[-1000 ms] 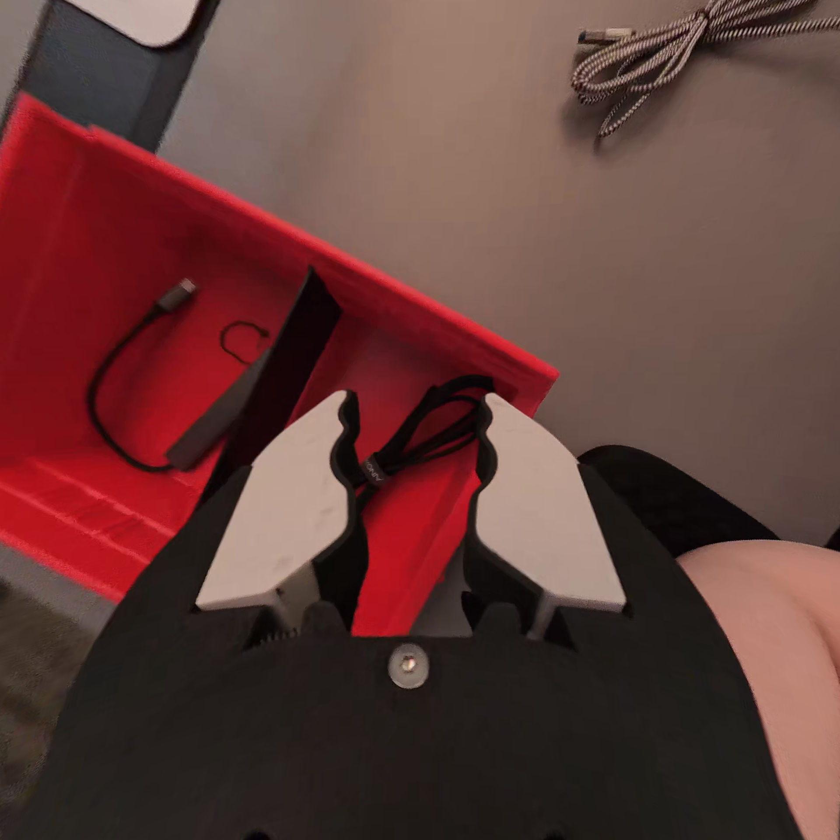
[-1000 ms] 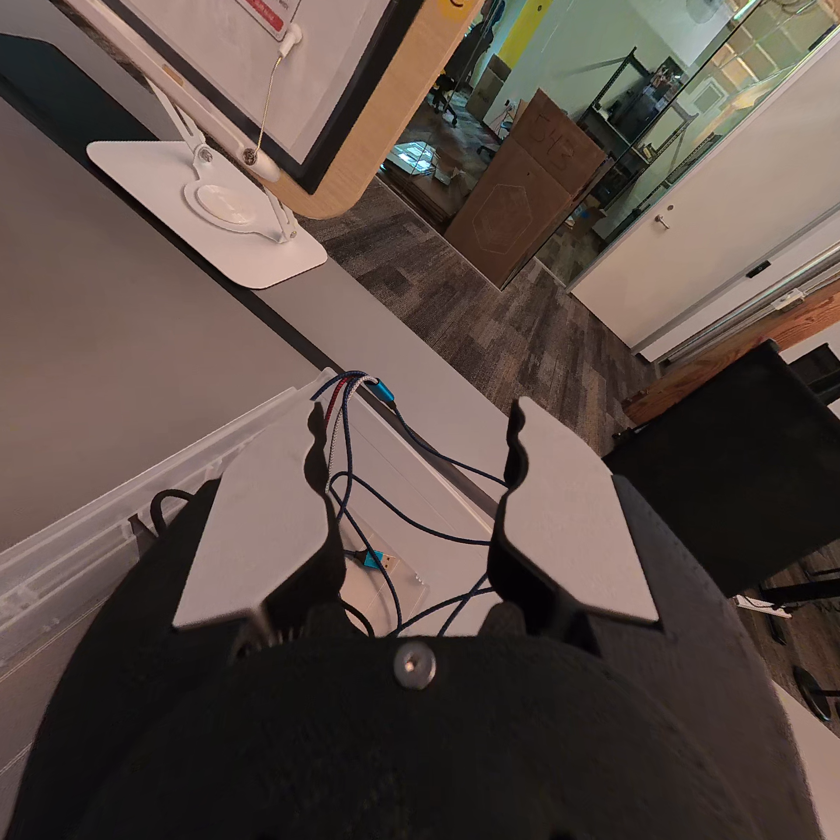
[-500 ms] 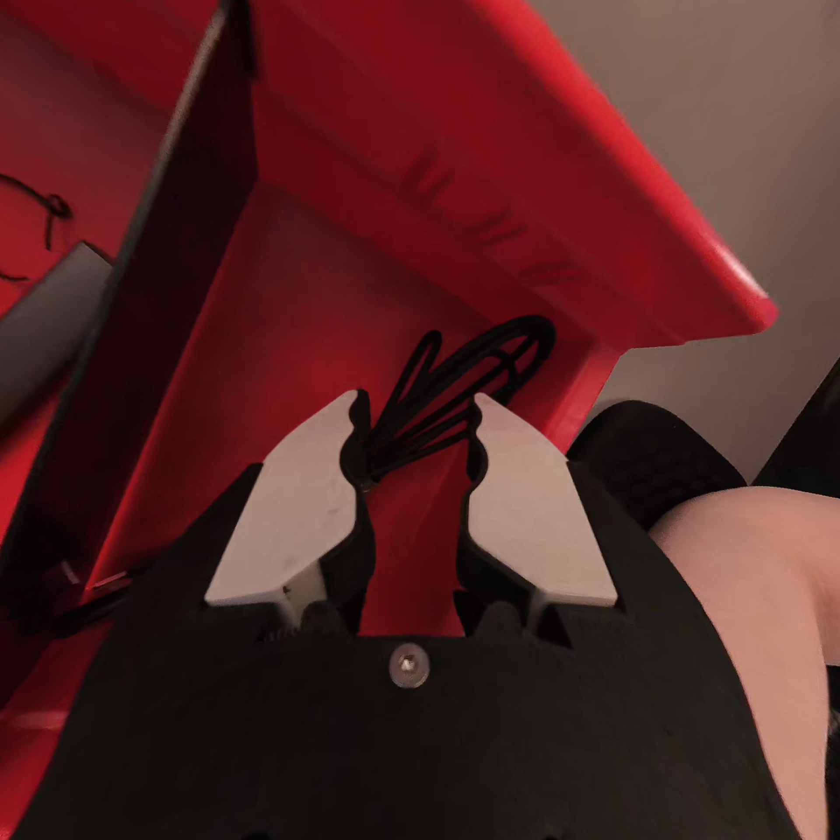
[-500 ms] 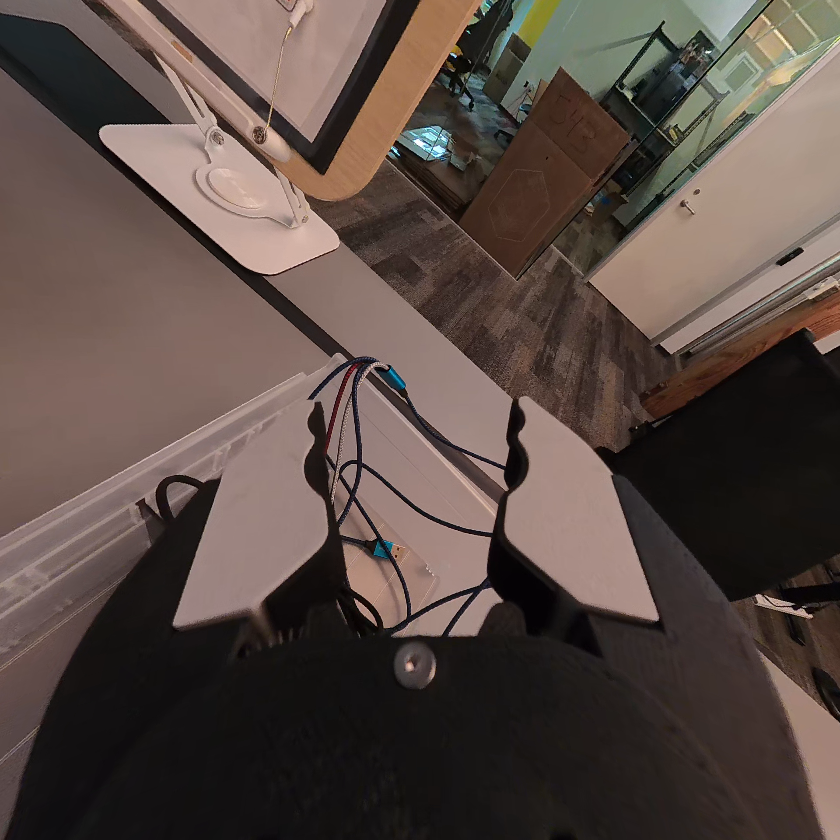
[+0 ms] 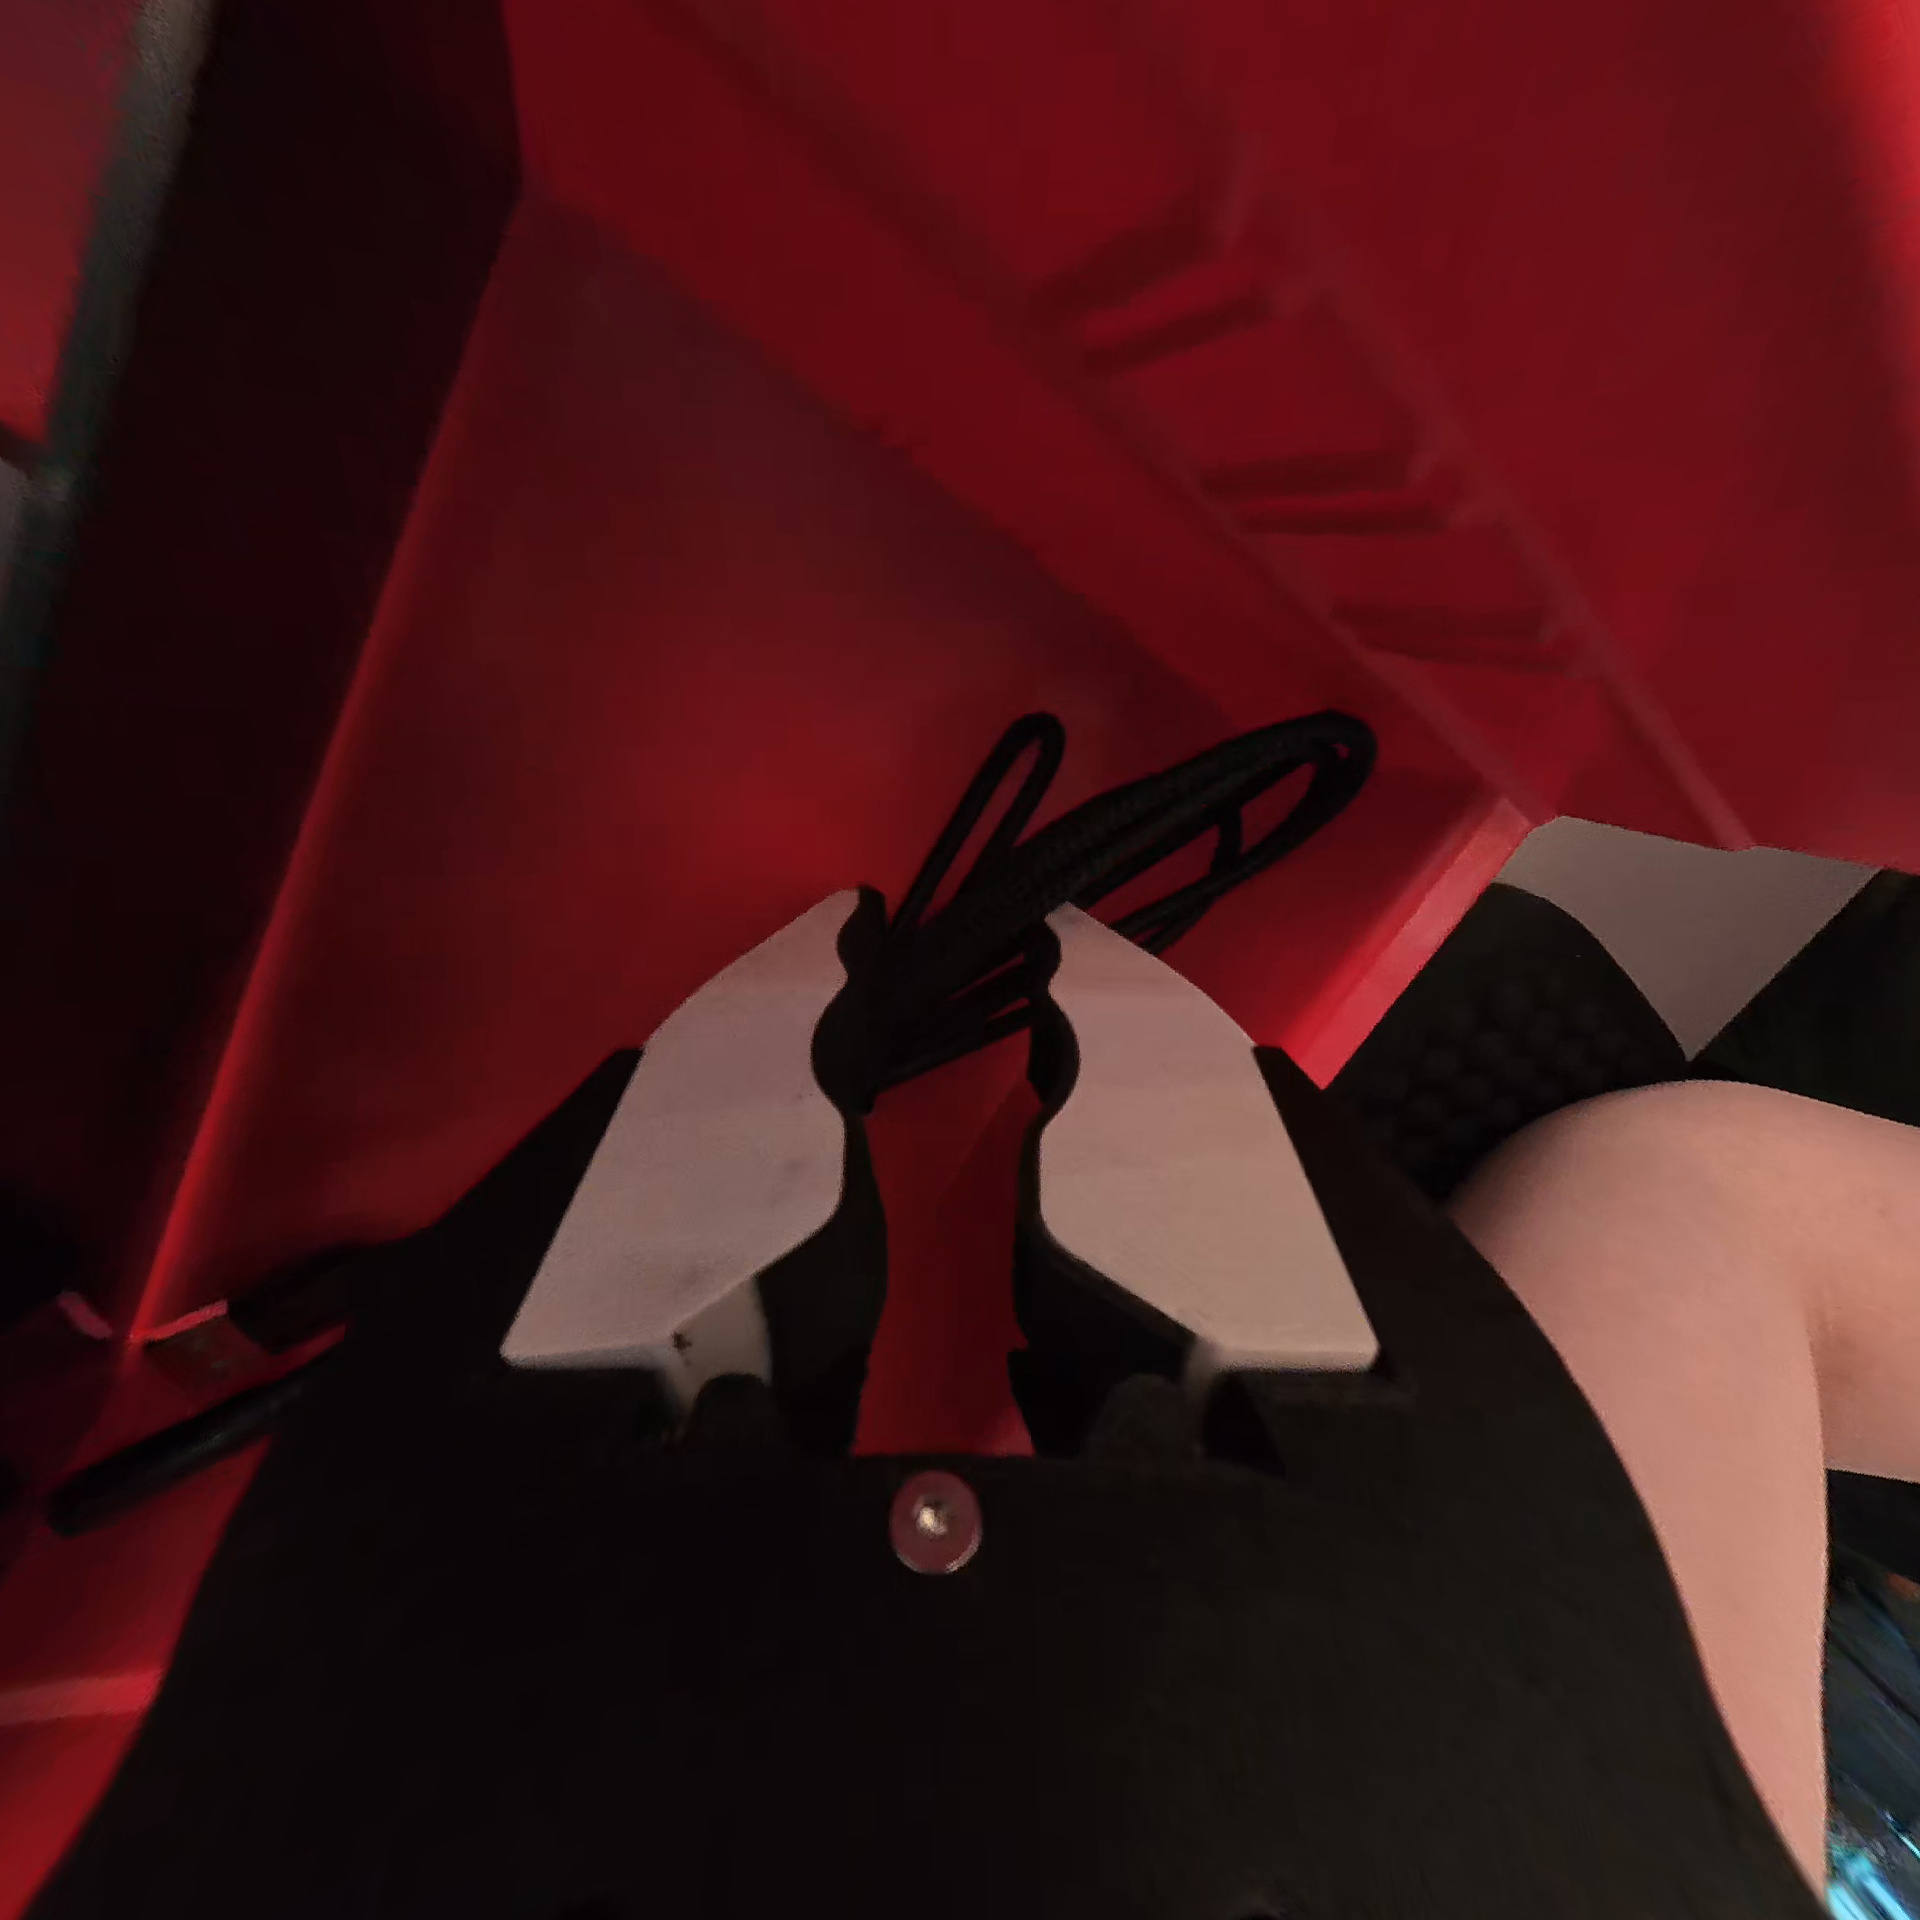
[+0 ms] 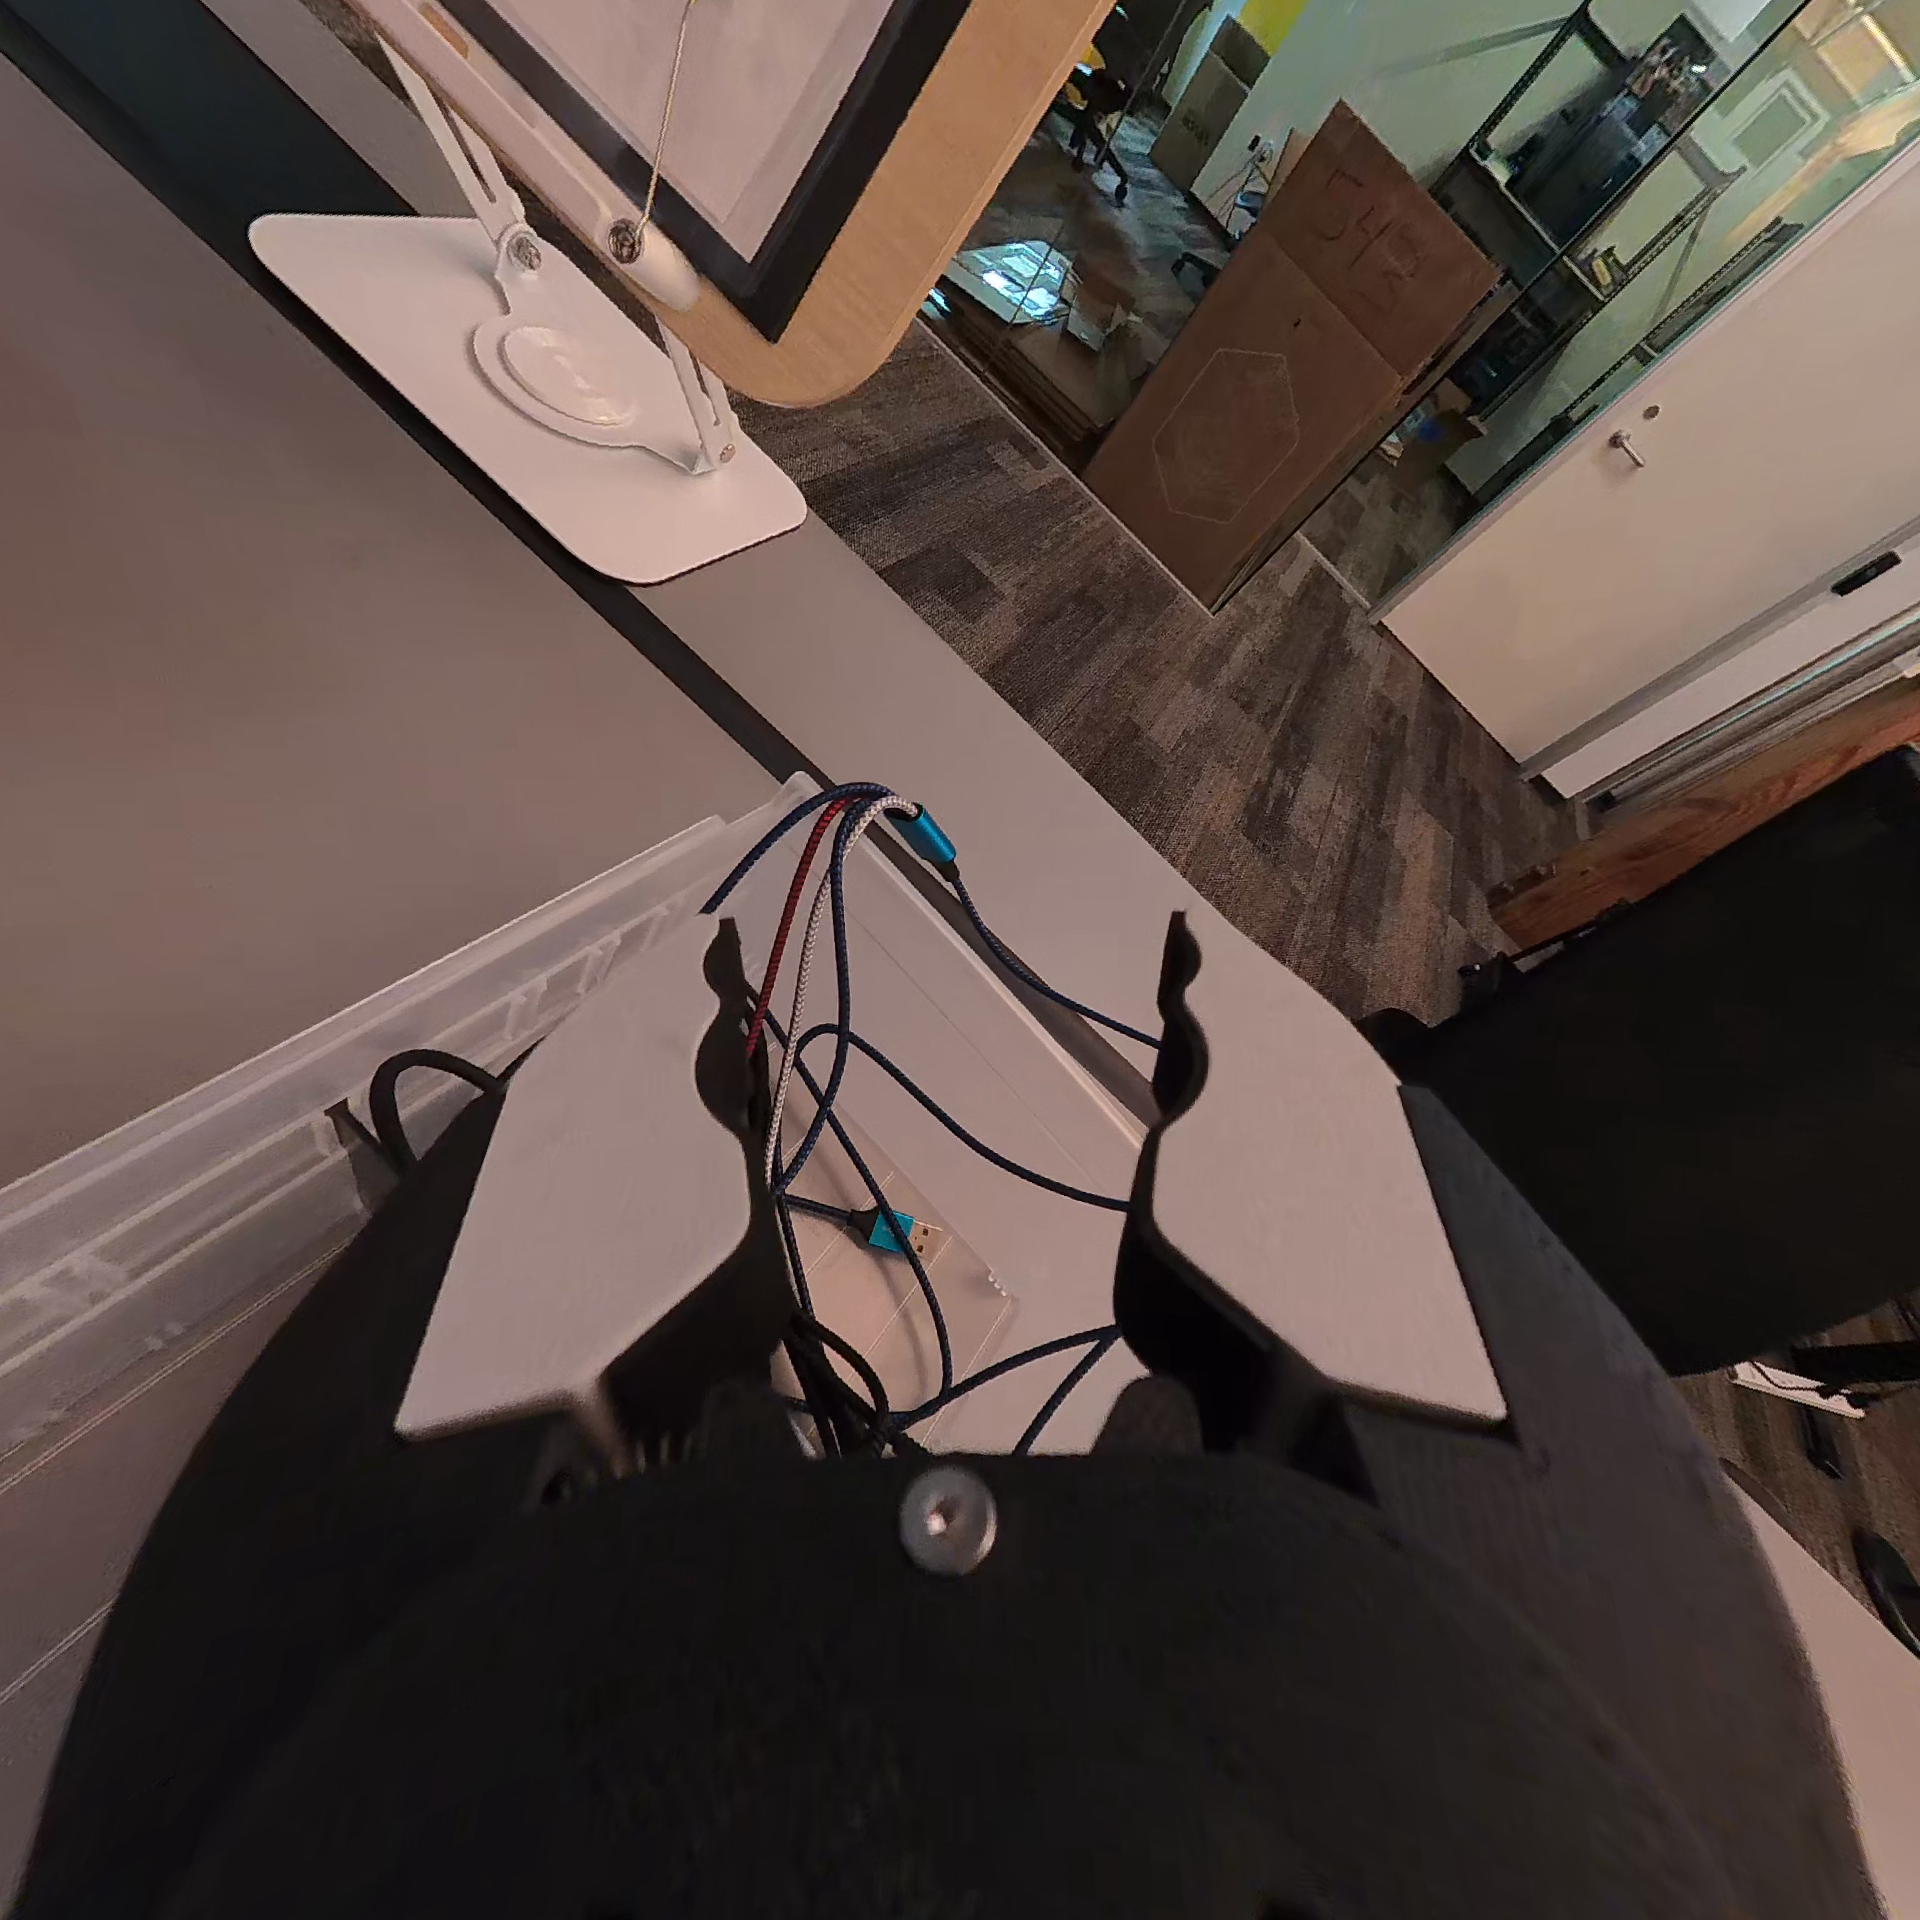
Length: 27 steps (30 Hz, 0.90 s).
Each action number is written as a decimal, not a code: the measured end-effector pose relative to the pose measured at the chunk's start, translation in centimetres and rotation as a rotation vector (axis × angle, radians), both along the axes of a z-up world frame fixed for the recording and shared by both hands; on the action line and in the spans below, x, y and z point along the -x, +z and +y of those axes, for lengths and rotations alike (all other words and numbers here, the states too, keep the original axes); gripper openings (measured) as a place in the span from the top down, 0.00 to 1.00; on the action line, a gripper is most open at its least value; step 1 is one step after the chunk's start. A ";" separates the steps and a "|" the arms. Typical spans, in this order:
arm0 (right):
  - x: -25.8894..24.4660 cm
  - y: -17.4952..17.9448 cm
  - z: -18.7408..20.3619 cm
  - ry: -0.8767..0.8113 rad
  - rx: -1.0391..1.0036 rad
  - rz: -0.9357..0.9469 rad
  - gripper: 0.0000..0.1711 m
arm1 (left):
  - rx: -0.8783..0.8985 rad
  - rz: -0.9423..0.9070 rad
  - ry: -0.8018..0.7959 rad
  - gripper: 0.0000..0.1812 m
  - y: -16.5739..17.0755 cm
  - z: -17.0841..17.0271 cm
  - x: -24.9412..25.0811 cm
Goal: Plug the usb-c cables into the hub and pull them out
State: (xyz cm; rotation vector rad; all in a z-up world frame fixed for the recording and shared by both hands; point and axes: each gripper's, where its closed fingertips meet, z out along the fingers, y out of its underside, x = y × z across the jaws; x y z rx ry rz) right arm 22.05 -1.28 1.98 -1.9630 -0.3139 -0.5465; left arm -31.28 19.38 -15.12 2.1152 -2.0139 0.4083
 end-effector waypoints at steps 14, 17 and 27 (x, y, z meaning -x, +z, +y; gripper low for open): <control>-0.2 -0.3 -0.1 0.000 0.011 0.004 0.55 | -0.431 -0.262 0.106 0.96 10.4 2.5 -2.0; -0.1 -0.4 0.0 0.002 0.019 -0.001 0.55 | -0.583 -0.415 0.105 0.97 14.9 1.9 -3.4; 0.0 -0.7 0.0 0.006 0.039 -0.012 0.55 | -0.595 -0.617 -0.409 0.97 16.8 -14.3 -17.1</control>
